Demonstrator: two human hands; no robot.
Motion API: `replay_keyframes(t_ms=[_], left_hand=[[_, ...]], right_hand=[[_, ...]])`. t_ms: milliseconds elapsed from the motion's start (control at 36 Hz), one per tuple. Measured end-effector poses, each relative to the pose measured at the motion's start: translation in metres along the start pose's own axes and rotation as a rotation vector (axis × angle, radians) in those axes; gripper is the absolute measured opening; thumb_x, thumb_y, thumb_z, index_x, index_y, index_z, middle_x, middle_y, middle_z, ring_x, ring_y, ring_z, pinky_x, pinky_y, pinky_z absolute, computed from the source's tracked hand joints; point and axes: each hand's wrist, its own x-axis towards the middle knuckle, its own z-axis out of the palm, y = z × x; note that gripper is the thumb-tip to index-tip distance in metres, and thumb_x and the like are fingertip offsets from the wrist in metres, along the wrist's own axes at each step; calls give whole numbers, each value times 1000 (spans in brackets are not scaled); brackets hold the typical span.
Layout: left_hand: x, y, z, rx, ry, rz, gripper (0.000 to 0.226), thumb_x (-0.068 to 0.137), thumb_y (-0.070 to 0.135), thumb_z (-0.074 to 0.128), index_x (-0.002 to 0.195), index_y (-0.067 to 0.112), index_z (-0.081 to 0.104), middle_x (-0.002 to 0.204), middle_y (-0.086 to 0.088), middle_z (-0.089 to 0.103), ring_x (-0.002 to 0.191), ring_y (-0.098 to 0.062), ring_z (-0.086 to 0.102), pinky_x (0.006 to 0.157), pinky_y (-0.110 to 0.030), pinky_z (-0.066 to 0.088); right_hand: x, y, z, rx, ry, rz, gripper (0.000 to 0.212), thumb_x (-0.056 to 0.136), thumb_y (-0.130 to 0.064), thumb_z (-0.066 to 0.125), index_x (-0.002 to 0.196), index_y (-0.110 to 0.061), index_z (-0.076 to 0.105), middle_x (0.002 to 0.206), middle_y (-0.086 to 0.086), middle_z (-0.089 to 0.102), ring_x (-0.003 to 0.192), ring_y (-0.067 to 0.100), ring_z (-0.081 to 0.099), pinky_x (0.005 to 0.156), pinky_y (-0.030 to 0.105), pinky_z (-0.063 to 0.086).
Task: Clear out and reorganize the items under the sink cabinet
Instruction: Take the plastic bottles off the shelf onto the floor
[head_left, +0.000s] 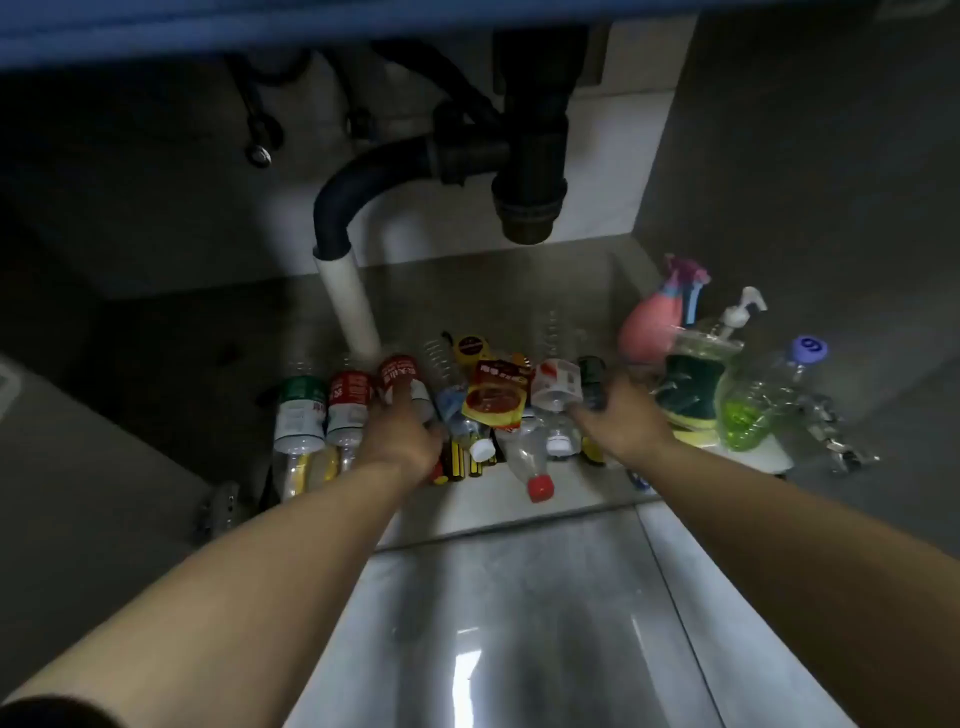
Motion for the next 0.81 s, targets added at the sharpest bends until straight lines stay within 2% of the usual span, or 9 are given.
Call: replay_keyframes(t_ms=[111, 250, 417, 611, 750, 806], left_hand=[[15, 0, 11, 58, 19, -45, 76, 97, 40, 57, 158, 23, 14, 149, -24, 39, 132, -45, 46, 105, -46, 43], [28, -3, 19, 123, 9, -77, 80, 100, 44, 52, 160, 18, 7, 146, -26, 44, 129, -44, 49, 103, -46, 44], [38, -7, 28, 95, 21, -98, 87, 98, 43, 55, 161, 17, 0, 138, -23, 55, 120, -41, 58, 99, -44, 49], [35, -7, 26, -72, 109, -118, 79, 97, 38, 59, 160, 19, 15, 134, -18, 60, 118, -40, 60, 96, -41, 49], [21, -4, 17, -241, 154, -54, 70, 93, 38, 65, 152, 23, 30, 130, -12, 62, 116, -37, 61, 86, -34, 46], [13, -2, 11, -323, 168, -21, 67, 91, 38, 68, 147, 24, 35, 129, -10, 62, 115, -34, 61, 88, -34, 48]], right_hand=[[14, -20, 6, 15, 71, 24, 68, 81, -60, 67, 128, -15, 50, 124, 13, 62, 109, 34, 61, 86, 40, 54], [22, -36, 21, -39, 98, 44, 76, 86, -49, 66, 140, -3, 39, 138, 21, 51, 124, 39, 52, 96, 38, 46], [26, -46, 26, 8, 107, 130, 69, 90, -33, 68, 142, 0, 36, 141, 23, 48, 130, 40, 49, 107, 45, 44], [33, -49, 34, -66, 114, 264, 81, 85, -33, 73, 145, 3, 32, 143, 25, 44, 133, 40, 45, 110, 47, 41], [33, -52, 35, 32, 124, 290, 82, 84, -34, 74, 146, -1, 32, 144, 26, 41, 132, 40, 44, 108, 46, 43], [29, -51, 27, 60, 158, 263, 81, 86, -33, 71, 148, -2, 28, 146, 26, 38, 135, 42, 39, 108, 44, 40]])
